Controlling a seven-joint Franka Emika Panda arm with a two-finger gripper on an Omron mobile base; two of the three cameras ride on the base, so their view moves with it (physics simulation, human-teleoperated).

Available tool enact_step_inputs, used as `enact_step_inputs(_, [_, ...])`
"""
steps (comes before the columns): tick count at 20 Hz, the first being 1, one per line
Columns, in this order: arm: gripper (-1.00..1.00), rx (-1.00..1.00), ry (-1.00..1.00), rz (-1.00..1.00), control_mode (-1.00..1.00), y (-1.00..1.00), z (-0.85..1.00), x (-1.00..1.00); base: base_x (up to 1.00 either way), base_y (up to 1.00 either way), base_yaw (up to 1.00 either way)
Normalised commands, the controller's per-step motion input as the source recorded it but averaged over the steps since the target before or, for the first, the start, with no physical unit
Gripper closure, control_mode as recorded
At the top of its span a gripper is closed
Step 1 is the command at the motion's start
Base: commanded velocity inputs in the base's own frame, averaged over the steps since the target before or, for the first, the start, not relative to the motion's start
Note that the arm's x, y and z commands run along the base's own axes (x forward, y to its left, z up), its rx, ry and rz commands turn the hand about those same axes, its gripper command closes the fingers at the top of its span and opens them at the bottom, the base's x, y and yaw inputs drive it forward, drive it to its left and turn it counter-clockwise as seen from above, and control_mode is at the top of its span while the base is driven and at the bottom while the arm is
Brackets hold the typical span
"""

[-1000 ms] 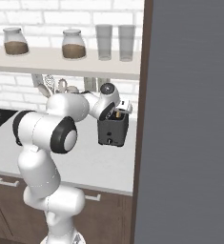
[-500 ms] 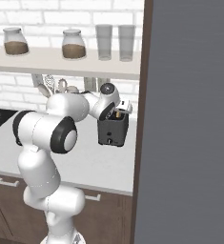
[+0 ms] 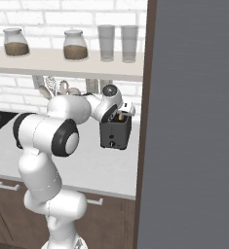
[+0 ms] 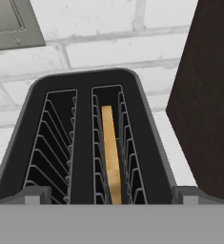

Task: Start the toaster. Once the lever pops up, take the bread to the plate on the dining counter.

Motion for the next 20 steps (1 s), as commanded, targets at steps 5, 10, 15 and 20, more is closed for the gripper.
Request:
enact_step_inputs(5, [-1.00,0.00,0.00,0.00,-1.00,0.00,0.00,0.00,0.00,0.00,0.00])
enact_step_inputs(10, [-1.00,0.00,0.00,0.00,-1.00,0.00,0.00,0.00,0.00,0.00,0.00])
enact_step_inputs(15, [-1.00,0.00,0.00,0.00,-1.00,0.00,0.00,0.00,0.00,0.00,0.00])
enact_step_inputs(20, [-1.00,0.00,0.00,0.00,-1.00,0.00,0.00,0.00,0.00,0.00,0.00])
